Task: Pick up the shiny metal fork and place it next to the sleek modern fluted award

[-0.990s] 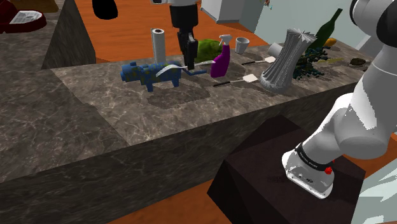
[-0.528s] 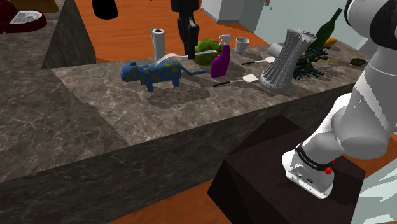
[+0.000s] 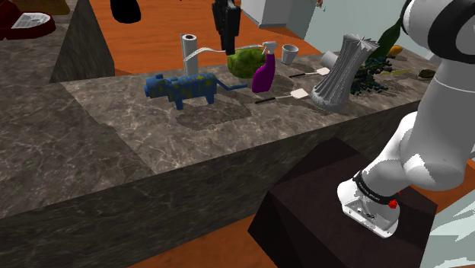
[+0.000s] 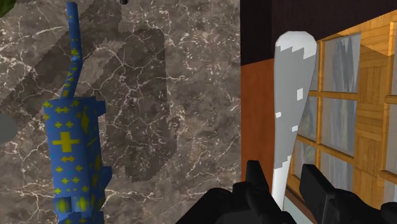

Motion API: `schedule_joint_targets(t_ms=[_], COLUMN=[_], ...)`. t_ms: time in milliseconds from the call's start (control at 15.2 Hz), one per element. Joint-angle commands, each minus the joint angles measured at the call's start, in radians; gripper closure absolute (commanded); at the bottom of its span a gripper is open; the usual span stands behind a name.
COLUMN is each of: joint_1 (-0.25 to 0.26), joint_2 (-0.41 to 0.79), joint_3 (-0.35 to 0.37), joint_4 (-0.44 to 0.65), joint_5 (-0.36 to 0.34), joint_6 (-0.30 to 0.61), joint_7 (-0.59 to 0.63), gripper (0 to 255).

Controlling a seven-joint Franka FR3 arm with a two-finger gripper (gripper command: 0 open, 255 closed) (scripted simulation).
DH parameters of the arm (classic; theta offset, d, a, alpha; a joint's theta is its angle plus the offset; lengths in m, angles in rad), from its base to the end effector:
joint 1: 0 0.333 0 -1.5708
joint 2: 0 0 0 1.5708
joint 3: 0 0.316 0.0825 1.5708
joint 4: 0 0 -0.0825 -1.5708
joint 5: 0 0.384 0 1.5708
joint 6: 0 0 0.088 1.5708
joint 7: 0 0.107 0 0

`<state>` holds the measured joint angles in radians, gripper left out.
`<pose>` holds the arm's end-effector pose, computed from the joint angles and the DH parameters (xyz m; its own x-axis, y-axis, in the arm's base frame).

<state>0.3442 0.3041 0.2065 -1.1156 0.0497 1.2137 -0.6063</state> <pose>0.5228 0.3007 0.6301 0.3820 0.9189 -0.0988 0.8963 -0.3944 -0.2027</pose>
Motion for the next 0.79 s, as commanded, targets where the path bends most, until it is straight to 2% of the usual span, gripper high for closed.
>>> schedule_joint_targets(t_ms=[0,462,594,726], joint_1=[0.003,0.029,-0.021,-0.059], joint_2=[0.017,0.131,0.012,-0.076], joint_3=[0.0,0.004,-0.006,-0.02], joint_4=[0.055,0.331,0.148,0.021], joint_5=[-0.003,-0.021,-0.004,0.007], joint_6=[-0.038,-0.2,-0.139,-0.103], joint_7=[0.003,0.026,-0.022,-0.069], gripper=[255,255,255,255])
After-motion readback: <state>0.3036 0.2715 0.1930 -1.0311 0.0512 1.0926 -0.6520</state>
